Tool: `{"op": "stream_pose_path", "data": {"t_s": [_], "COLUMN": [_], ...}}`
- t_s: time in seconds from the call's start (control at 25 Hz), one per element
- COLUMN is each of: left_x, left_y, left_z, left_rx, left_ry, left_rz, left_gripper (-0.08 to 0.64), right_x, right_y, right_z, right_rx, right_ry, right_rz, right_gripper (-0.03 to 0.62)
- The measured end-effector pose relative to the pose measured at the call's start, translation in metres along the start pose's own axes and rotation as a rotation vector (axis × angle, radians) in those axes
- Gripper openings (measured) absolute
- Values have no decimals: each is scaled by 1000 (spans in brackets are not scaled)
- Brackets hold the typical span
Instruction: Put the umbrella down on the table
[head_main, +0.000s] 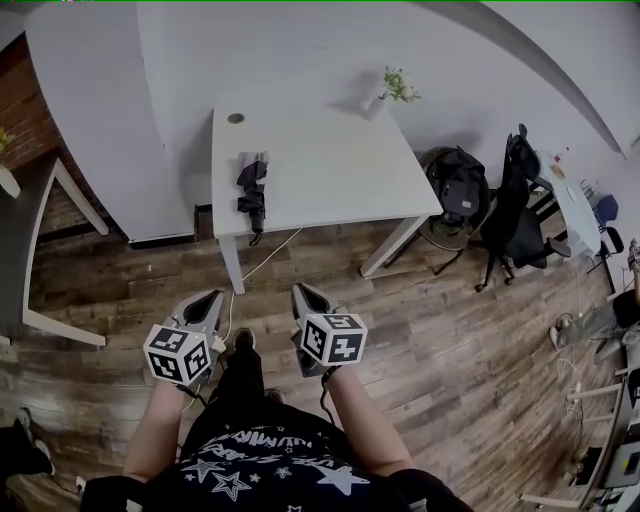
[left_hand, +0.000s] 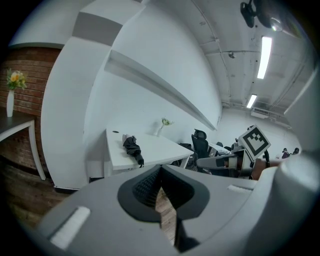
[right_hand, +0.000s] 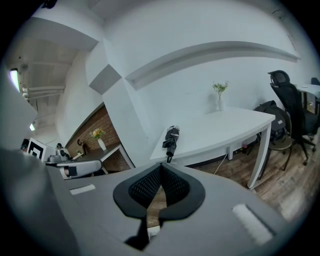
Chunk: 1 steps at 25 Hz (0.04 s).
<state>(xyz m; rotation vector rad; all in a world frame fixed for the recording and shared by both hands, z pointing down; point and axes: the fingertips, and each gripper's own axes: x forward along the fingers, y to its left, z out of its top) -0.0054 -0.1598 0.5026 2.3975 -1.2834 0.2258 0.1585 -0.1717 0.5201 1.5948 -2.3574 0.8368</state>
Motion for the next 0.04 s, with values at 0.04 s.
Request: {"op": "stream_pose_path", "data": {"t_s": [0.04], "left_x": [-3], "left_y": [-3], "left_z": [-1], "left_rx": [3], "left_ry": [-3], "left_rz": [0], "left_gripper": [3], "right_x": [-4], "right_y": [1], "right_z": [-3], "right_rx": [-1], "right_ry": [0], "right_rz": [0], "right_gripper": [14]}}
